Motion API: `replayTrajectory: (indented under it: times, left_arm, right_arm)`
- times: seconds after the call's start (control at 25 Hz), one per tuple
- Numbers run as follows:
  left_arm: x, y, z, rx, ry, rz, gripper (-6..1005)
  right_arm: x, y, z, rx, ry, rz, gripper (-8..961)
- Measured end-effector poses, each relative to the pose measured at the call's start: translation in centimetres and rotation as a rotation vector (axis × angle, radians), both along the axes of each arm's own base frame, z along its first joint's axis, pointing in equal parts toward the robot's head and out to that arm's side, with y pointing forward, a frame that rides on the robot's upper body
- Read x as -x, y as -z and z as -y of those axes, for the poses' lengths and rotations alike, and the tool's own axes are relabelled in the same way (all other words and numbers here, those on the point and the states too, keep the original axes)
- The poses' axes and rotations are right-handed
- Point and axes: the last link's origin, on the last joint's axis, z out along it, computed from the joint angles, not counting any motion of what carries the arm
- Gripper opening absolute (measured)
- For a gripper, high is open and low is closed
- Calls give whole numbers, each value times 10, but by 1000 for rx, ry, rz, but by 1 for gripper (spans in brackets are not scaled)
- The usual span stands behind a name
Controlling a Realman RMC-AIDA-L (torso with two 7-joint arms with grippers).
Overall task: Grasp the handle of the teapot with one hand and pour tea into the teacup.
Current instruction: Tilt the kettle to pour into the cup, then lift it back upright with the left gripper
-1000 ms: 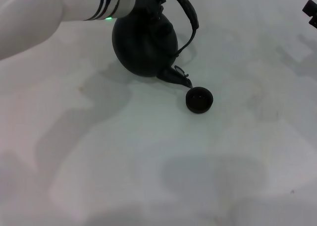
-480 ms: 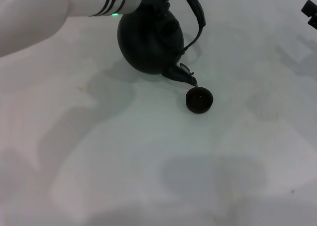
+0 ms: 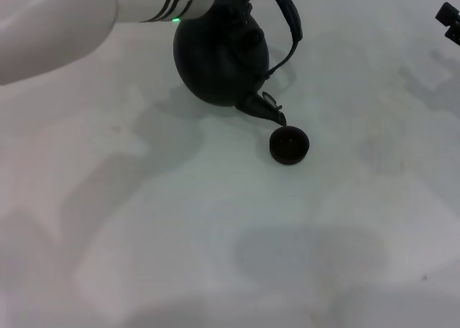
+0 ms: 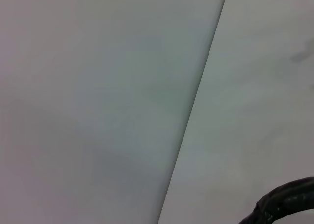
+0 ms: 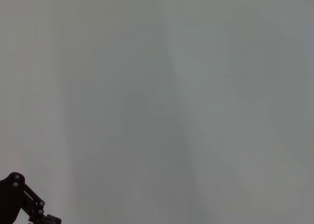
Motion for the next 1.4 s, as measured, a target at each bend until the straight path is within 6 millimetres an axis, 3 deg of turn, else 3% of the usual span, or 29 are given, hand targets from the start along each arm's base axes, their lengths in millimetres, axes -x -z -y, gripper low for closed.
replayTrajectory:
  times: [1.04,1.4]
  left_arm:
    - [-4,11,9,28,34,-49,109]
    - [-14,9,7,16,61,-64,108]
  right_arm:
    - [0,2,1,1,-2,9,835]
    - [-2,3,1,1,7,11,835]
